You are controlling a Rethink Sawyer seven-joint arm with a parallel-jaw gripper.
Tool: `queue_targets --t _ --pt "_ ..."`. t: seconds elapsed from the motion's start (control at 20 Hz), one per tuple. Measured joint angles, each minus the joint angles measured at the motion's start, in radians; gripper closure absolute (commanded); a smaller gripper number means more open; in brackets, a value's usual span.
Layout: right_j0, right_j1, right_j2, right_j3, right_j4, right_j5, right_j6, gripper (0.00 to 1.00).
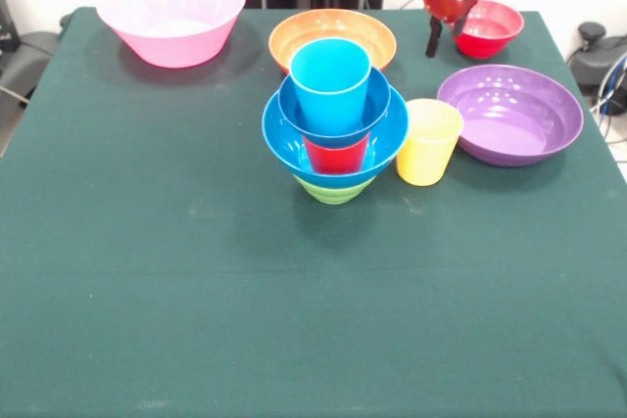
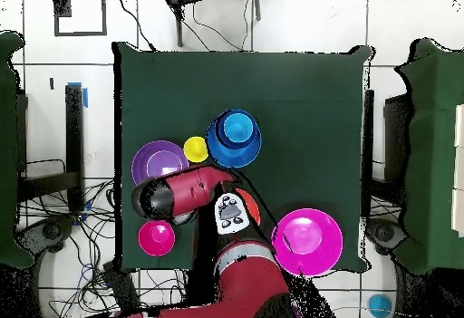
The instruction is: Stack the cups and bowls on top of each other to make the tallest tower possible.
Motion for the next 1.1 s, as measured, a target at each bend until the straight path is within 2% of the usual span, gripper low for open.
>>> queue_targets --t 0.4,0.75,1.1 --pt "0.000 0.076 -0.015 0.032 -0.073 -0.161 0.000 0.00" --pt "0.021 0.114 -0.034 0.083 -0.091 -0.210 0.000 0.00" --pt "0.062 0.100 -0.064 0.138 -0.091 -0.210 0.000 0.00"
